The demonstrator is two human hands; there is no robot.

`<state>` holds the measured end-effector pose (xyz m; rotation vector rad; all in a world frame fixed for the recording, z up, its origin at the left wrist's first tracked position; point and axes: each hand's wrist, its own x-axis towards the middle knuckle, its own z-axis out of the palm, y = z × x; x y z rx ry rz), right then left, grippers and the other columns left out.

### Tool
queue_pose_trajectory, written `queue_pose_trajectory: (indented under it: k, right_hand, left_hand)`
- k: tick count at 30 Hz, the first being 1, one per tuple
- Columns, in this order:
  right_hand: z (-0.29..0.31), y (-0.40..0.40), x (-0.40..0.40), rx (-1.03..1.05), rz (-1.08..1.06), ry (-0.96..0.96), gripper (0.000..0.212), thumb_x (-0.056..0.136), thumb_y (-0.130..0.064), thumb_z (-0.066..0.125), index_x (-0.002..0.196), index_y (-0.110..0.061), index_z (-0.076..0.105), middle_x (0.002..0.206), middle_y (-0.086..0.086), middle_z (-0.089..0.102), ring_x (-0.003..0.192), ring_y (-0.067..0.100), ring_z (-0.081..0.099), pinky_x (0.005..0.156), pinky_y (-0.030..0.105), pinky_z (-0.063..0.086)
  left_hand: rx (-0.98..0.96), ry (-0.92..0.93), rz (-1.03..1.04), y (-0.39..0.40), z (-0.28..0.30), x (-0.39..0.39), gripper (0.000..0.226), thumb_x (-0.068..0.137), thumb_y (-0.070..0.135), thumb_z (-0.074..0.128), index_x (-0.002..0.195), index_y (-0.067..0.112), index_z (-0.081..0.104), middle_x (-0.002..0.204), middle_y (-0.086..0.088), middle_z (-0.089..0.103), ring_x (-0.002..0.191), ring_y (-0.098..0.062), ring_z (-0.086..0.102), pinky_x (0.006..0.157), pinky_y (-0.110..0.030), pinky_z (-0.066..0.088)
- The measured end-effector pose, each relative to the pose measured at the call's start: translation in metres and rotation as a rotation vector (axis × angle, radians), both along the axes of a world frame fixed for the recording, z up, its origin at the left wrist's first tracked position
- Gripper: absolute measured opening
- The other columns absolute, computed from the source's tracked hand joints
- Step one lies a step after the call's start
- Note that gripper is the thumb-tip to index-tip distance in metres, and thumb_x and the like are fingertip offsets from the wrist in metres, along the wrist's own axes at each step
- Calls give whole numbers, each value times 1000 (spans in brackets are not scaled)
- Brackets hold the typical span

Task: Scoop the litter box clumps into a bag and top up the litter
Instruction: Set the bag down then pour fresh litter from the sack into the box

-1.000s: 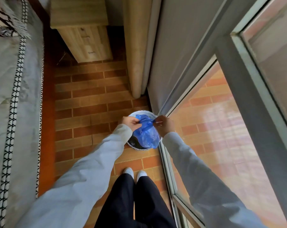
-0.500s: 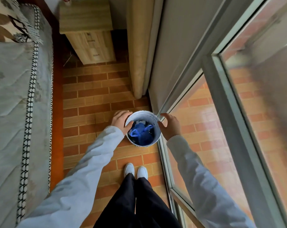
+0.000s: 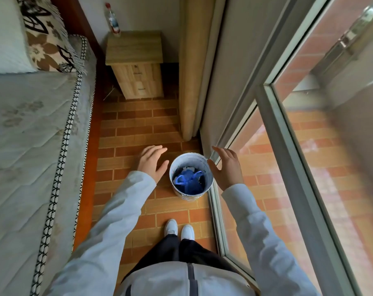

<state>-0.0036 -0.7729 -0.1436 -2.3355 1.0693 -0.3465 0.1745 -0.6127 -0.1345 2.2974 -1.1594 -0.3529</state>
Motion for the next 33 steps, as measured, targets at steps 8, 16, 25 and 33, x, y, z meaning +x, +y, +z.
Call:
queue_pose_trajectory:
  k: [8, 16, 25, 33]
  right_hand:
    - [18, 12, -15, -64, -9, -36, 43, 88, -25, 63, 129, -13, 57, 125, 8, 62, 121, 29, 49, 101, 39, 41]
    - [38, 32, -32, -141, -104, -77, 42, 87, -20, 65, 128, -11, 58, 124, 7, 63, 120, 28, 50, 102, 32, 37]
    - [43, 105, -47, -153, -517, -77, 40, 89, -22, 63, 128, -12, 57, 125, 6, 62, 121, 29, 49, 103, 41, 40]
    - [42, 236, -63, -152, -984, -75, 38, 89, -22, 62, 126, -13, 57, 120, 6, 62, 118, 28, 50, 100, 40, 42]
  left_hand:
    - [-51, -51, 4, 16, 16, -18, 35, 88, 13, 61, 122, 6, 60, 128, -10, 58, 125, -26, 46, 103, -29, 29]
    - [-161, -94, -133, 7, 23, -13, 34, 80, 17, 59, 110, 4, 67, 115, -13, 66, 112, -33, 56, 99, -37, 39]
    - [-145, -164, -546, -13, 32, 10, 31, 82, 15, 68, 113, 12, 67, 117, -8, 66, 111, -27, 59, 94, -38, 43]
    - [-185, -120, -1044, 3, 42, -5, 40, 82, 36, 49, 108, 13, 68, 109, -6, 69, 103, -27, 63, 91, -43, 47]
